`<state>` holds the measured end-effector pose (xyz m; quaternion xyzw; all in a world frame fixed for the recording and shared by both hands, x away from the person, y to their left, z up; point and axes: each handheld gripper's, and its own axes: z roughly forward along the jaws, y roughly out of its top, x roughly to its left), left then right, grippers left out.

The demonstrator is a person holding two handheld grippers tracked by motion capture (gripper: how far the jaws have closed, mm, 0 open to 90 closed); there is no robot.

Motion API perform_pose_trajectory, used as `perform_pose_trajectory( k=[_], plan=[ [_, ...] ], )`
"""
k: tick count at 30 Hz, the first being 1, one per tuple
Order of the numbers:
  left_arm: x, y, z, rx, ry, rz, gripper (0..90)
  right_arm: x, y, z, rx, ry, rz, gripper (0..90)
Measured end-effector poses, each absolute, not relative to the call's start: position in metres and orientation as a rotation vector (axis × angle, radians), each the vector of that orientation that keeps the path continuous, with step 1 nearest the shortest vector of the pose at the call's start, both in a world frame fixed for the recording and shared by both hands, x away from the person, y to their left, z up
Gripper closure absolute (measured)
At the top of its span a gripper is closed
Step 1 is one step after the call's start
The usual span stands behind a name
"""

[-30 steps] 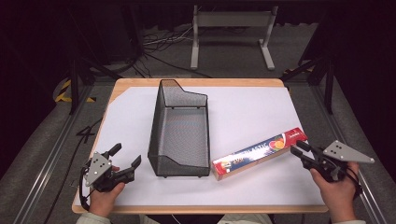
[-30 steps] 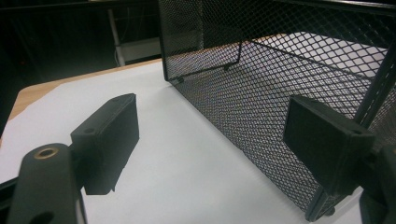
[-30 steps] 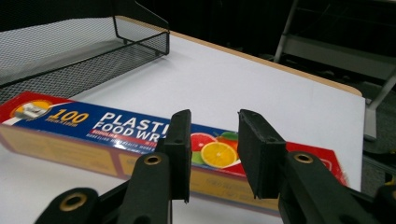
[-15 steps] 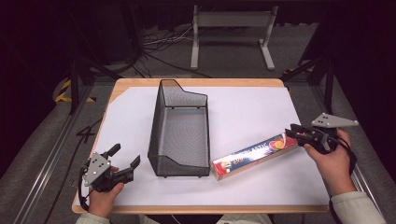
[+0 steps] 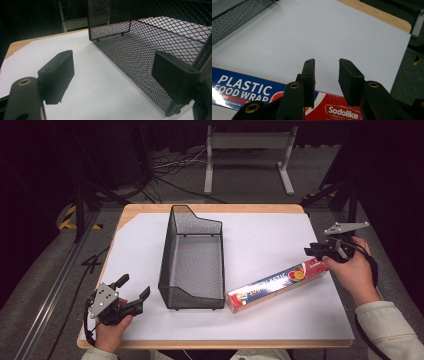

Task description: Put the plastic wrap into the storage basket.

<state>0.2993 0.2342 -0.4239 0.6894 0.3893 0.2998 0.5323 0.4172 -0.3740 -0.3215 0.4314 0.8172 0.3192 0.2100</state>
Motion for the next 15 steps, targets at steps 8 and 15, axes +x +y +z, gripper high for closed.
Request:
perform_pose_trajectory(
  k=[8,15],
  plan=[
    [0.299,0.236,-0.424,1.643,0.928,0.714,19.0,0.436,-0.37,-0.318,1.231,2.334,0.772,72.1],
    [0.299,0.236,-0.424,1.648,0.926,0.716,19.0,0.447,-0.371,-0.335,1.272,2.371,0.729,81.0]
  ],
)
